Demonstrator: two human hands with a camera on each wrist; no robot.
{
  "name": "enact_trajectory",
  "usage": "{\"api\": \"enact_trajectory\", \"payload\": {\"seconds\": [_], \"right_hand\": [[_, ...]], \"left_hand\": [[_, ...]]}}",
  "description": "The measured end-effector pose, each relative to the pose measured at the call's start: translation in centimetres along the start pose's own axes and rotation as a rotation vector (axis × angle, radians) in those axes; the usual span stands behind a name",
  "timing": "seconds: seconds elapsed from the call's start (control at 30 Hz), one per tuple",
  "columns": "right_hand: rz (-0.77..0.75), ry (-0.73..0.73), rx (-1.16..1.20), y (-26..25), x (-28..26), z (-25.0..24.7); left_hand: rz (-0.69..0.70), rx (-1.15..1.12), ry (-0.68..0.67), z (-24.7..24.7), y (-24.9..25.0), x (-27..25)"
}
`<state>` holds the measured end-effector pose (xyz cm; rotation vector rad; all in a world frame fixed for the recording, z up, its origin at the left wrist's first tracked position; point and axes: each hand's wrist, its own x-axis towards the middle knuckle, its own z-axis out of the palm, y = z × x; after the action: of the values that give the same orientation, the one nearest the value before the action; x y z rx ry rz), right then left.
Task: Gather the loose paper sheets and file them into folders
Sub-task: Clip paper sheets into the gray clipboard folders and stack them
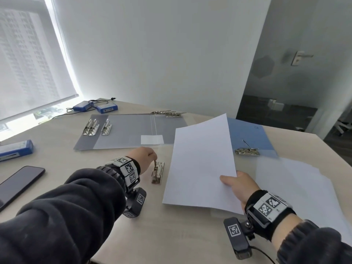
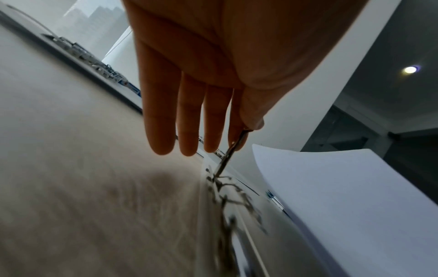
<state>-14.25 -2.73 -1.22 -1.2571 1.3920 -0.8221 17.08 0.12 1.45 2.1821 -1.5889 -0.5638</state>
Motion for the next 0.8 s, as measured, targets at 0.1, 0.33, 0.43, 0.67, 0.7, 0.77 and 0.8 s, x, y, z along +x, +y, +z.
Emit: {"api": "enact_trajectory", "payload": {"seconds": [0.1,0.33,0.43,0.67,0.7,0.77,0.8], "right_hand": [[0.02,-0.028,-0.027,0.4,0.2,0.5],[0.069,-0.109,-0.049,1.0,0.1,0.7],[0.092,-0.153,-0.058,1.1,-0.1,0.4],[0.123,-0.239,-0.118,1.4,-1.1,0.5],[0.124,-0.246,-0.121,1.5,-1.2,0.5],[0.119,-0.267,-0.136,1.4,-1.3,0.6],[0.117,-0.287,-0.157,1.4,-1.3,0.6]], "left_hand": [[-0.089,-0.179,-0.071,0.4,-0.6,-0.4],[-0.136,-0.468,-0.032,1.9,-2.0,-0.6],[-0.151,-0.558,-0.025,2.4,-2.7,-0.5],[-0.164,-0.643,-0.034,2.6,-3.4,-0.5],[-0.165,-0.651,-0.036,2.6,-3.5,-0.5],[-0.169,-0.661,-0.028,2.6,-3.5,-0.6],[-0.168,-0.663,-0.024,2.6,-3.4,-0.6]]}}
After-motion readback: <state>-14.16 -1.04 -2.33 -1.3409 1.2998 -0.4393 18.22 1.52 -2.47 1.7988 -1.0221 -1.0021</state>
